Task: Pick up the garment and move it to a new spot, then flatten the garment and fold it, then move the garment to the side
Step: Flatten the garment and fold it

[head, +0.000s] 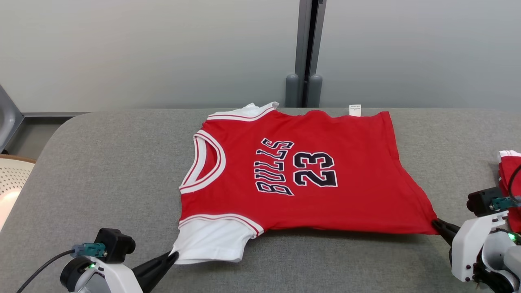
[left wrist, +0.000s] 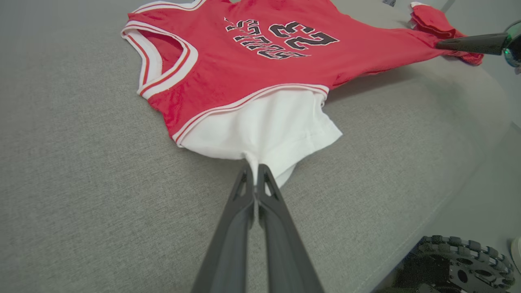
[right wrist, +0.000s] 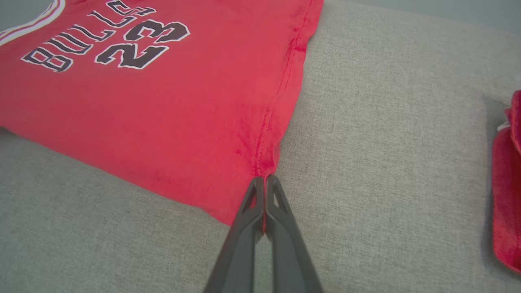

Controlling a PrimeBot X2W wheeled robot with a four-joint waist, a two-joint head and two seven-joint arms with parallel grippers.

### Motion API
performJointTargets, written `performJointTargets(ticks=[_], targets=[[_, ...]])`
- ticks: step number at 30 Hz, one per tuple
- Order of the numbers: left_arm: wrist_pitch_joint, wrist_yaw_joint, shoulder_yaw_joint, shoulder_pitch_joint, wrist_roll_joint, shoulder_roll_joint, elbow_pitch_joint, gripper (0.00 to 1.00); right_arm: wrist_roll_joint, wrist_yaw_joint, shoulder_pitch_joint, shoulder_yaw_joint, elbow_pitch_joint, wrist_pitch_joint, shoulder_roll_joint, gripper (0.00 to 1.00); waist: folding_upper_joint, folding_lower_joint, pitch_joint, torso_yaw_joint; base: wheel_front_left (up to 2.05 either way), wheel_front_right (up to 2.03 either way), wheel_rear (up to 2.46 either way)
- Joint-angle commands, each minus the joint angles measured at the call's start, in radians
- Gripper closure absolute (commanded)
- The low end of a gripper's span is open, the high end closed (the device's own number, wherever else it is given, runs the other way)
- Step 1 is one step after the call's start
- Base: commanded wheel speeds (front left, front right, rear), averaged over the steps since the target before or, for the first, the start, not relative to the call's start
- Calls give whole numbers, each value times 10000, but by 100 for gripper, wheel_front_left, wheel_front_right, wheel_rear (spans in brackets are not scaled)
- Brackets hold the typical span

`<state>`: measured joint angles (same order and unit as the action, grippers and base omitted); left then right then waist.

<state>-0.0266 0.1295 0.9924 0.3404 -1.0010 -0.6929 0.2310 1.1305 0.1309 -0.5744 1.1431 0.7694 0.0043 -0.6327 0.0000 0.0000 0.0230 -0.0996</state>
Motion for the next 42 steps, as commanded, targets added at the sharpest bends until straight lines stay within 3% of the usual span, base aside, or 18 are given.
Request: performJointTargets(ticks=[1, 10, 17, 22, 28, 33, 42], targets=[[139, 14, 138, -38, -283, -255, -246, 100, 174, -3, 62, 150, -222, 226, -313, 100, 0, 0, 50, 48, 0, 0, 0], [1952, 14, 1155, 111, -2391, -1520, -1962, 100, 1206, -3, -38, 866, -1498, 1943, -1664, 100, 0, 0, 302, 271, 0, 0, 0], [2826, 14, 1451, 110, -3566, -2107, -2930, 100, 2269, -3, 194, 1002, -2244, 3339, -2254, 100, 0, 0, 393, 352, 0, 0, 0], [3351, 14, 1619, 84, -4037, -2394, -3325, 100, 2287, -3, 175, 1119, -2636, 4194, -2516, 100, 0, 0, 396, 401, 0, 0, 0], [3648, 14, 1661, 323, -4039, -2541, -3587, 100, 2329, -3, 0, 1137, -3000, 4780, -2749, 100, 0, 0, 378, 488, 0, 0, 0], [3770, -78, 1620, 781, -3434, -2468, -3336, 100, 2153, -3, -310, 1077, -2943, 4905, -2653, 100, 0, 0, 303, 535, 0, 0, 0], [3853, -54, 1403, 1629, -2969, -2099, -2921, 100, 2050, -3, -935, 878, -2666, 5279, -2442, 100, 0, 0, -35, 619, 0, 0, 0]])
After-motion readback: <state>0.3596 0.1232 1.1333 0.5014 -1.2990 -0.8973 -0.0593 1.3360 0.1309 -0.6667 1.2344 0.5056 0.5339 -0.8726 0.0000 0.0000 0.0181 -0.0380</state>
